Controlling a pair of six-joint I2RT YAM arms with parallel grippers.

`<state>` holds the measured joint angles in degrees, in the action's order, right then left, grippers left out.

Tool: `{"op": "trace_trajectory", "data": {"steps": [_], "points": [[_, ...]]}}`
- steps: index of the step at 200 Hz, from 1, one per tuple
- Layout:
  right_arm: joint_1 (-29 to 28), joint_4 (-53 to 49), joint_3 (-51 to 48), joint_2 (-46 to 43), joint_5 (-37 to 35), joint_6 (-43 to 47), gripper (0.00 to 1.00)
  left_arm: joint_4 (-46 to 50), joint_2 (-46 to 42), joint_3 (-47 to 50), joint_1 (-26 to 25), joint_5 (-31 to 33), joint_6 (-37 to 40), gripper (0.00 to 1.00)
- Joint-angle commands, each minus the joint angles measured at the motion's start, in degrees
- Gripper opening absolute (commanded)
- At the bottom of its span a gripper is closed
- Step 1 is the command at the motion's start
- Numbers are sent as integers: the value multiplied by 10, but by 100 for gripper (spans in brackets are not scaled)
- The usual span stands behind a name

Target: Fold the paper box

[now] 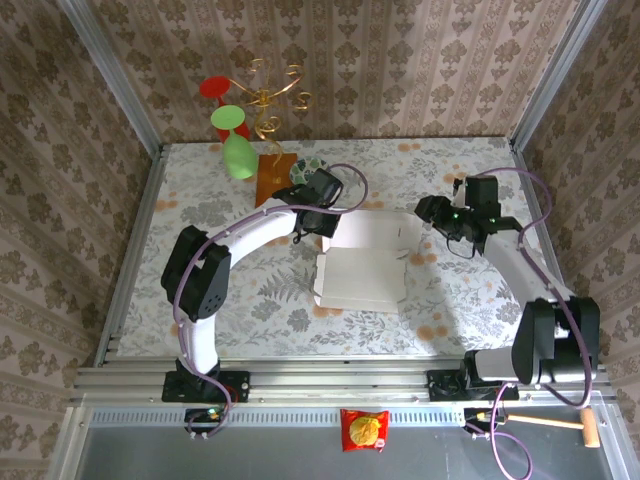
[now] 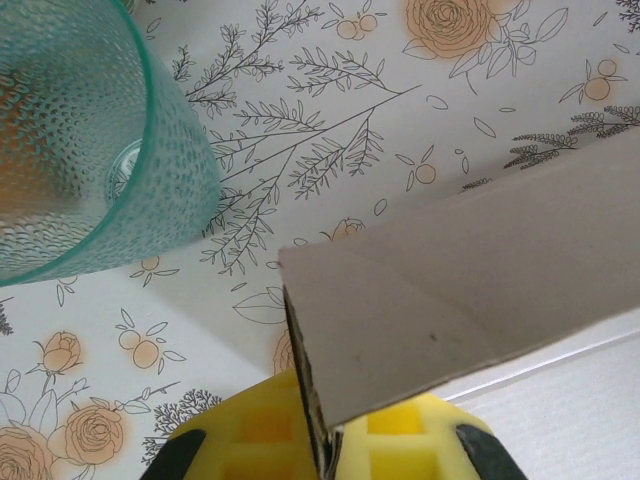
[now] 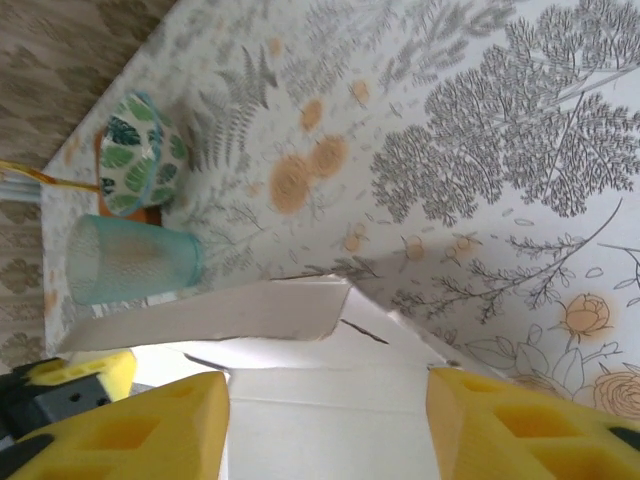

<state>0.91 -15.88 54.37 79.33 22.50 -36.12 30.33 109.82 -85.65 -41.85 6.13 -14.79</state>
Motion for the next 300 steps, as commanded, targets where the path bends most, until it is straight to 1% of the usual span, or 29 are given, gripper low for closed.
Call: {"op": "trace_trajectory", "data": {"steps": [1, 11, 28, 42, 70, 104, 142, 178, 193, 211, 221, 238, 251, 263, 274, 288, 300], "points": [[2, -15, 41, 19, 26, -61, 49, 27, 8, -8, 6, 14, 0, 0], [-1, -21, 55, 18, 14, -105, 45, 23, 7, -8, 7, 13, -2, 0], [-14, -50, 87, 17, -17, -135, 34, 19, 8, -8, 7, 16, -7, 0], [-31, -65, 108, 25, -37, -144, 33, 14, 6, -5, 7, 17, -12, 0], [-51, -92, 139, 71, -54, -156, 31, 11, 5, -3, 7, 19, -17, 0], [-70, -110, 148, 97, -71, -164, 33, 12, 6, -7, 6, 21, -22, 0], [-85, -105, 151, 117, -68, -171, 36, 14, 10, -15, 4, 23, -27, 0], [-92, -108, 138, 108, -81, -178, 40, 17, 16, -27, 3, 23, -28, 0], [-92, -100, 132, 111, -79, -180, 42, 14, 17, -27, 1, 21, -27, 0], [-92, -85, 135, 123, -65, -192, 42, 11, 16, -26, 0, 19, -27, 0], [-92, -71, 133, 128, -56, -206, 40, 10, 16, -25, -1, 19, -29, 0], [-92, -51, 133, 135, -46, -228, 33, 9, 16, -23, -2, 18, -31, 0], [-92, -43, 134, 139, -40, -242, 30, 9, 16, -22, -2, 17, -33, 0], [-92, -35, 134, 139, -36, -256, 25, 8, 15, -24, -3, 18, -34, 0], [-92, -29, 131, 139, -34, -267, 24, 9, 15, -23, -3, 19, -35, 0], [-92, -17, 125, 136, -33, -285, 18, 8, 14, -23, -4, 19, -38, 0], [-90, -4, 117, 136, -27, -305, 10, 6, 13, -21, -4, 18, -39, 0]]}}
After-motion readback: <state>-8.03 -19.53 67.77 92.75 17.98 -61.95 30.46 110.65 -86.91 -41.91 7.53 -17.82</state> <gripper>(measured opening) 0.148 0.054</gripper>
